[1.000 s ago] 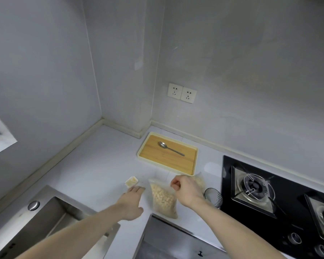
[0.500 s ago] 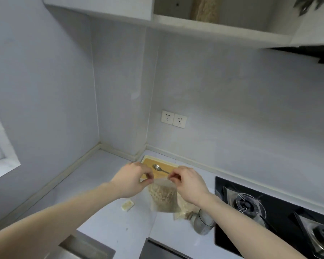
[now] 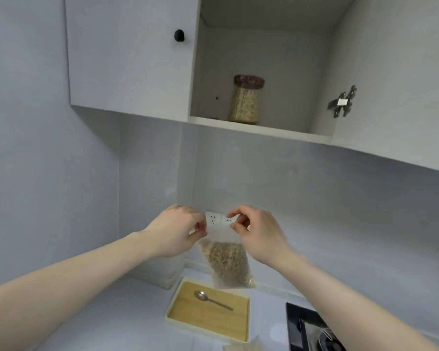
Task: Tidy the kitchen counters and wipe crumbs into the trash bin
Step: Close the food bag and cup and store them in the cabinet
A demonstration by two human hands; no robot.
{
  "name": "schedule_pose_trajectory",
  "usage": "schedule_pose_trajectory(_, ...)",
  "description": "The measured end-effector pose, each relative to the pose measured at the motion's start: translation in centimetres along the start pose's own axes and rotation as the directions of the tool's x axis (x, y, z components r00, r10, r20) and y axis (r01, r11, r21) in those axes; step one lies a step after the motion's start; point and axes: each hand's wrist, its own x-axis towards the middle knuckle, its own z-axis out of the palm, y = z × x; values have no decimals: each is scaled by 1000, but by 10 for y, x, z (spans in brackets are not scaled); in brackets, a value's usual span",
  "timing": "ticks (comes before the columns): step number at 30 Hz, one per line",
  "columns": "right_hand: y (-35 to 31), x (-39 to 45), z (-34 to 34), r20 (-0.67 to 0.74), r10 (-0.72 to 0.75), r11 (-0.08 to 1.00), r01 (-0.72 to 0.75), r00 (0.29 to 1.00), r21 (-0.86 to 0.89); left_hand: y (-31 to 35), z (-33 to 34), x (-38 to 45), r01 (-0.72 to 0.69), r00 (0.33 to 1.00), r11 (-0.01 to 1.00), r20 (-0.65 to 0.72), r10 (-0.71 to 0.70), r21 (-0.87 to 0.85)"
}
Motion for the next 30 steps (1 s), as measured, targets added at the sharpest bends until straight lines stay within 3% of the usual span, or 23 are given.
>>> schedule_pose_trajectory(9,-38,70,-82,-187,-136,991,130,973,-44,-1,-118,80,-30,987,969,-149,68,244)
schedule_pose_trajectory(16,-67,120,-127,-430,-207,978,194,879,-75,0,-192,134,17,971,942,-231,65,335)
schedule_pose_trajectory(23,-86,158,-166,-564,-194,975,222,802,-20,-3,-234,178,95,882,961,-469,40,260)
schedule_pose_trajectory(30,-87,169,-167,-631,-100,981,183,770,67,13,-260,208,165,839,968,-542,-36,190)
